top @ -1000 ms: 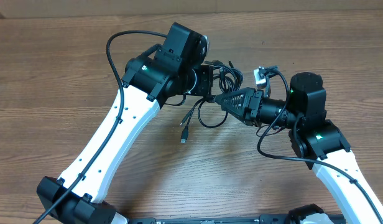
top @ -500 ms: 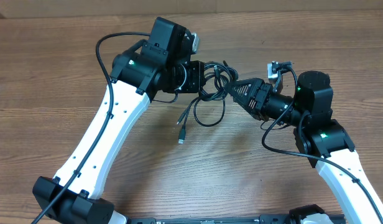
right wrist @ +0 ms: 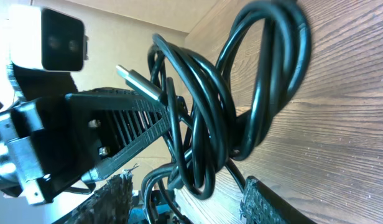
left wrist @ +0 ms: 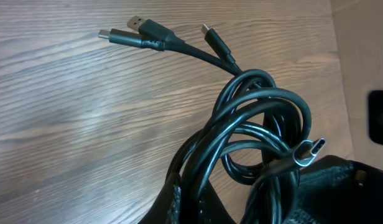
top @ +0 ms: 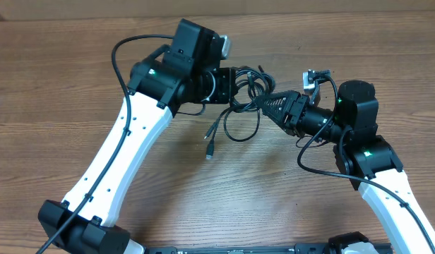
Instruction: Untangle cables
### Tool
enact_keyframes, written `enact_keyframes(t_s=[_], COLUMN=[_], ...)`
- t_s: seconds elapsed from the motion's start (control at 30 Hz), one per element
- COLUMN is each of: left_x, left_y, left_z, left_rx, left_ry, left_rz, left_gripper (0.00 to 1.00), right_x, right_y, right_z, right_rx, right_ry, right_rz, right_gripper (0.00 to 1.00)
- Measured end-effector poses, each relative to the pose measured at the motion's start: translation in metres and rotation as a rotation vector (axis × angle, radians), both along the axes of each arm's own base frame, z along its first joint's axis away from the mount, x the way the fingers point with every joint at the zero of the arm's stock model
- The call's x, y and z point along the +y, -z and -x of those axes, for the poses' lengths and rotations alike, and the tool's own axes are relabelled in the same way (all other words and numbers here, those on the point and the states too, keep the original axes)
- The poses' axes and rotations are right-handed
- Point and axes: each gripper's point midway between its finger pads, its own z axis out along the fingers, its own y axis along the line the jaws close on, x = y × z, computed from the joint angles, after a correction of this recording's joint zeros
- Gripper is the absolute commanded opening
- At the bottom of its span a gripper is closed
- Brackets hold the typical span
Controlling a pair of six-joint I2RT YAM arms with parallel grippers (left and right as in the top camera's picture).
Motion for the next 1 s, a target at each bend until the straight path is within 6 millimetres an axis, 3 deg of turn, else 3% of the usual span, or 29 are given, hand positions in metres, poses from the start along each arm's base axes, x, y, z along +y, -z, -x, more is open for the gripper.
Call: enact_keyframes(t_s=[0.23, 1.0], left_x=[-0.023, -0.007], left_y=[-0.005, 0.007], left_z=[0.009, 0.010], left_rx=[-0.032, 0.031], left_ry=[0.056, -0.049], left_rz=[0.016, -0.048], left_gripper=[0.04, 0.04], right_x=[0.000, 0.000], right_y=[0.000, 0.002], right_z=[0.000, 0.001], right_rx=[0.002, 0.008], right_ry=[0.000, 0.001], right_rz=[0.001, 0.003], right_gripper=[0.52, 0.25])
